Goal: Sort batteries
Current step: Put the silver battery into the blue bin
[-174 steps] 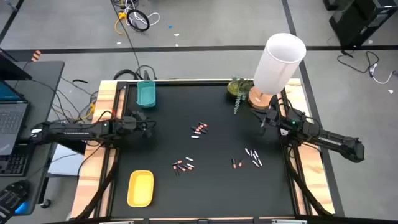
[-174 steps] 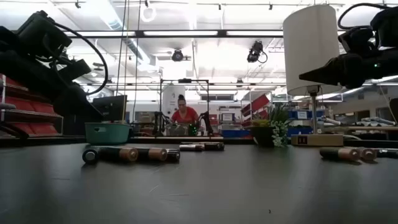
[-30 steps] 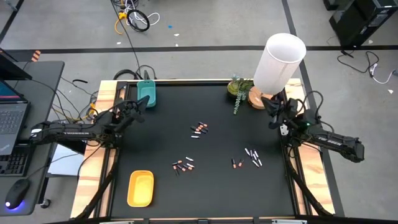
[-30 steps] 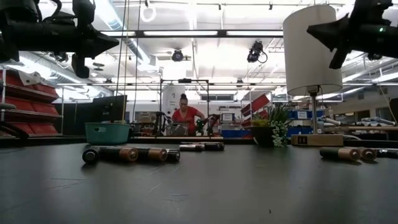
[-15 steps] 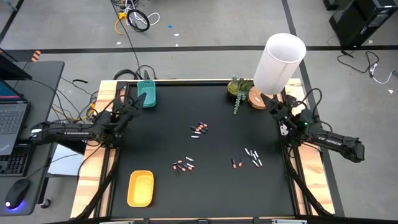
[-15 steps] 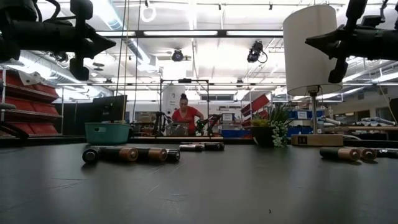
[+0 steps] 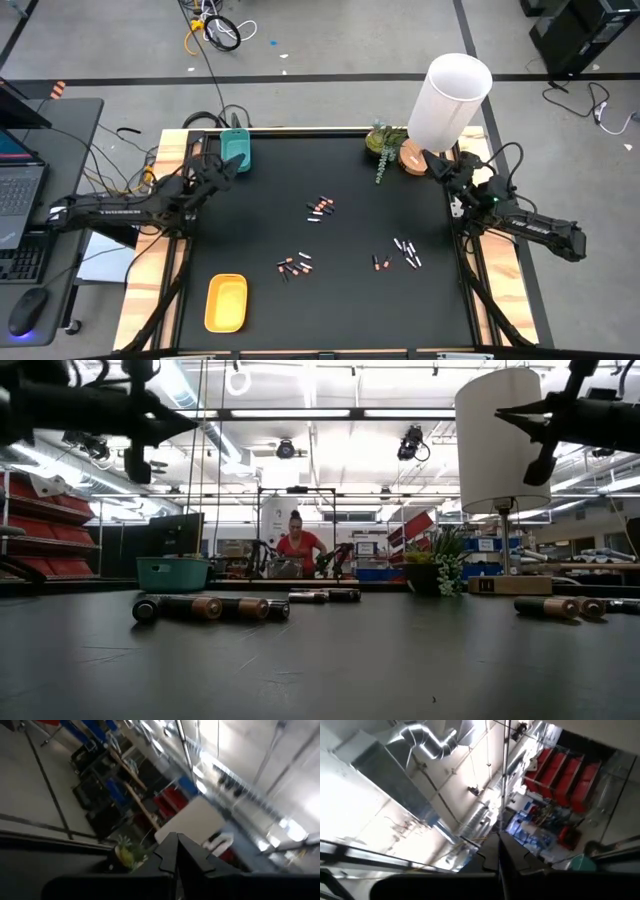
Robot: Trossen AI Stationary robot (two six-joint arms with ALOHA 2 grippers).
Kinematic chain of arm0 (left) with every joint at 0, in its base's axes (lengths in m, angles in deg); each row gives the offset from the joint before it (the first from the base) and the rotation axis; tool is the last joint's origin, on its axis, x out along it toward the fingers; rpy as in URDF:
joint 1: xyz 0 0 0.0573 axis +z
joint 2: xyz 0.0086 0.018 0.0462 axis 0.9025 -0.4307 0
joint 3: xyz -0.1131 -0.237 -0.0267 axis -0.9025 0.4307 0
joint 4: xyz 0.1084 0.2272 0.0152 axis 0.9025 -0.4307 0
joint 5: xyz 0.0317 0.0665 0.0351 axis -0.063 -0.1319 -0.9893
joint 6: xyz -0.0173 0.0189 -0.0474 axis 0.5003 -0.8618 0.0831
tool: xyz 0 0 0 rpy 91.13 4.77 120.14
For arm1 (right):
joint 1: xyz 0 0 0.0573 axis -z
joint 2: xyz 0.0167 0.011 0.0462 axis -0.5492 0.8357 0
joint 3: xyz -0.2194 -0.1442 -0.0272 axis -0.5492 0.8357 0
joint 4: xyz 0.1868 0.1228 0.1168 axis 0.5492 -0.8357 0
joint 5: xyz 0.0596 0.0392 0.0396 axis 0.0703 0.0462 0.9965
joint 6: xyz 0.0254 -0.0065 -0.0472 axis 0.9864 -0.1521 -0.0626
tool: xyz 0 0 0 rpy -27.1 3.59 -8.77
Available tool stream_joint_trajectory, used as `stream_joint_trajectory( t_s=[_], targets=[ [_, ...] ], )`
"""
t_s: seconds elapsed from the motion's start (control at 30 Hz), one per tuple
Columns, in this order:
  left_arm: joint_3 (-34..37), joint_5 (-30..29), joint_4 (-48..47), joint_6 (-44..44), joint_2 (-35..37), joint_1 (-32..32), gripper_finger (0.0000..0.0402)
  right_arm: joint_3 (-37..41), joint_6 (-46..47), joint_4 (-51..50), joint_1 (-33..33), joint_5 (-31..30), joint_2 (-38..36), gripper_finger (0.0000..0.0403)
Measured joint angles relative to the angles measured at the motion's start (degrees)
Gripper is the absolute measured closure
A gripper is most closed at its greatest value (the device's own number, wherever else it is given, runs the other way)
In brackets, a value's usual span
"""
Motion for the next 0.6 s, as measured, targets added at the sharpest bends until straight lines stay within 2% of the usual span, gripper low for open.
stream_joint_trajectory(
  t_s=[0.13,0.27,0.4,0.5,0.6],
  targets=[
    [-8.7,4.0,-12.1,-4.2,-2.9,0.0,0.0382,0.0,0.7,0.0,0.0,-1.8,0.0,0.0394],
    [-16.5,6.3,-21.8,-8.4,-6.6,0.0,0.0381,0.0,-6.3,2.2,0.0,-5.1,0.0,0.0385],
    [-21.1,6.0,-21.7,-12.9,-10.3,0.0,0.0364,0.0,-7.3,4.6,0.0,-5.5,0.0,0.0383],
    [-23.4,5.4,-20.9,-13.3,-13.4,0.0,0.0345,-0.7,-5.3,2.8,0.0,-3.8,0.2,0.0384],
    [-26.0,9.4,-20.9,-13.2,-16.9,0.0,0.0335,-1.0,-4.5,1.9,0.0,-2.2,1.1,0.0384]
  ],
)
